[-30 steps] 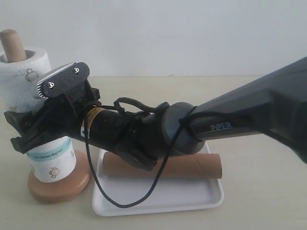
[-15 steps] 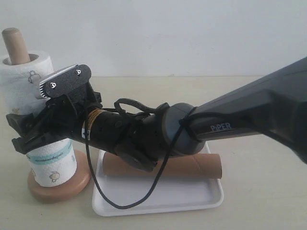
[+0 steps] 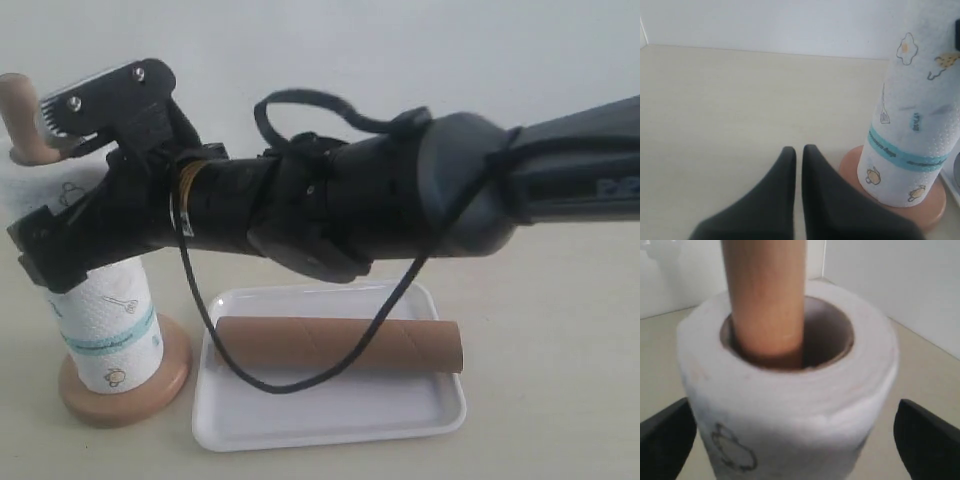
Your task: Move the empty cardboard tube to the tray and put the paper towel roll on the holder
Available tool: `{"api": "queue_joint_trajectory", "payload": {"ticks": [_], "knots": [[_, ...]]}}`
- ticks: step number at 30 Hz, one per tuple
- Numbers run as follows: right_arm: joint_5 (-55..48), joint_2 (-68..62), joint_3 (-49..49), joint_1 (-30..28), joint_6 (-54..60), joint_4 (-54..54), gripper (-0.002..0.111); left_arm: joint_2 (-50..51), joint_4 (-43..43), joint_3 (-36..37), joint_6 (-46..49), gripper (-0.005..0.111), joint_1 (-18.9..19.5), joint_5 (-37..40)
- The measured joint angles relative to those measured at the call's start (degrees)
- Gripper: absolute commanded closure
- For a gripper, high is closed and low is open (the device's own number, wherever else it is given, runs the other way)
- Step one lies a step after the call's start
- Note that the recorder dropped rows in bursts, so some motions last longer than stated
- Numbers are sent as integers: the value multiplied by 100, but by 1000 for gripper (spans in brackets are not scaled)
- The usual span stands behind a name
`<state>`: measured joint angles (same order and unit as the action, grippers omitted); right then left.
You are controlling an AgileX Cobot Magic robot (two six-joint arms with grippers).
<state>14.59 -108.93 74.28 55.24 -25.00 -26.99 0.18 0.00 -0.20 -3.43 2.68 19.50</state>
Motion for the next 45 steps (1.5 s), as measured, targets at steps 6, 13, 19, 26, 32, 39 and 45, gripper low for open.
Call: {"api": "queue_joint_trajectory", "payload": {"ticks": [6,13,19,26,32,39,45], "knots": [[-1130,674,0,23,-75,-14,3,0,0,0,0,103,0,0],[-2764,1389,-5,70,-118,148,3,0,0,0,0,103,0,0],[-3900,2048,-5,70,-118,219,3,0,0,0,0,103,0,0],[-5326,2811,-5,70,-118,15,15,0,0,0,0,103,0,0],[-5963,3379,-5,70,-118,-104,96,0,0,0,0,103,0,0],[-6354,3895,-5,70,-203,-120,106,0,0,0,0,103,0,0],[-6367,4001,-5,70,-225,-120,106,0,0,0,0,103,0,0]]}}
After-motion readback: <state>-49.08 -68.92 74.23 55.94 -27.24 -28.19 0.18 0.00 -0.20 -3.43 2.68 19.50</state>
